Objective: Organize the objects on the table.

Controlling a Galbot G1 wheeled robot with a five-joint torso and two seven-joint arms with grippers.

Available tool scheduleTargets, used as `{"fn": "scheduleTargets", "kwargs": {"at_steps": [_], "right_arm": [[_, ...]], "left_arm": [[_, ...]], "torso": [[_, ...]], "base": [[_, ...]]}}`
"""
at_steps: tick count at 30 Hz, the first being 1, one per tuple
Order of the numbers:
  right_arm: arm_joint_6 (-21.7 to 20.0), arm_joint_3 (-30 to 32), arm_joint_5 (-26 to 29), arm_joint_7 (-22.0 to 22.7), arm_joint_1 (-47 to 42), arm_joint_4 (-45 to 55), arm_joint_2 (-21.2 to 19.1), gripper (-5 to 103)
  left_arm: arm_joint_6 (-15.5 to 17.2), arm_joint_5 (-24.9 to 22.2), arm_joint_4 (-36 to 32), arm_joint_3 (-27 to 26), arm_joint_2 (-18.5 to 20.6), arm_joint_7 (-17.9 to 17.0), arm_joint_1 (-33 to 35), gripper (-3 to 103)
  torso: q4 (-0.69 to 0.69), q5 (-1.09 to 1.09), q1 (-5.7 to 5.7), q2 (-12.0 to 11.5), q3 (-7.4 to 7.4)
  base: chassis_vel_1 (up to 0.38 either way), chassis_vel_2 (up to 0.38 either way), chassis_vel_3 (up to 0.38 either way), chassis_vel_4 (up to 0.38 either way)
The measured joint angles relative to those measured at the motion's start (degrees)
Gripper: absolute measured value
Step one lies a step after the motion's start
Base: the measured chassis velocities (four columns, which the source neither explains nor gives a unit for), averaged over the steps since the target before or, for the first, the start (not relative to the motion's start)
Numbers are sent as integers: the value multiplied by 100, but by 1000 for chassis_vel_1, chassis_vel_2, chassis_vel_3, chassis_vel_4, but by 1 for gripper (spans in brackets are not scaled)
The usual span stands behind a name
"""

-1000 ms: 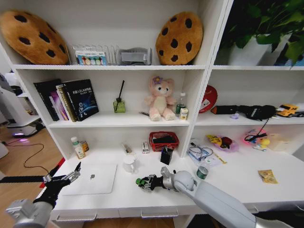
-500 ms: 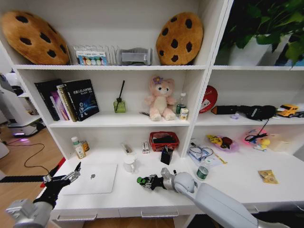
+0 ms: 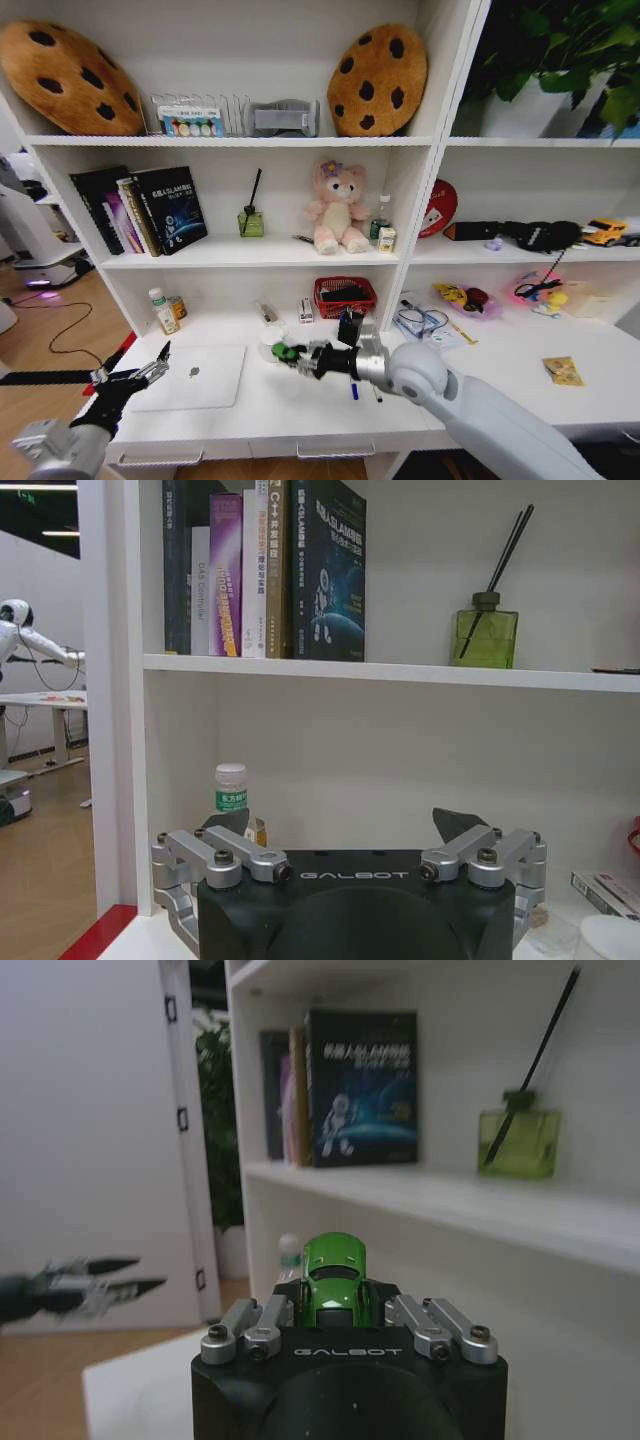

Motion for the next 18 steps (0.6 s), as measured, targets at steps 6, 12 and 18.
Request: {"fn": "scheduleTargets", "kwargs": {"at_steps": [6, 12, 18], "right_arm": [[533, -168, -92, 813, 1046, -1135, 712, 35], [880, -394, -597, 1371, 1730, -2479, 1879, 35], [937, -472, -977, 1792, 1882, -3149, 2454, 35]], "left_arm": [[0, 0, 0, 0, 0, 4, 0, 100], [0, 0, -1, 0, 0, 7, 0, 100], [0, 0, -1, 0, 0, 2, 0, 100]], "torso": [[-1, 0, 0, 0, 0], [1, -1, 1, 0, 1], [-1, -1, 0, 0, 0]], "base": [[0, 0, 0, 0], [0, 0, 0, 0], [0, 0, 0, 0]]}}
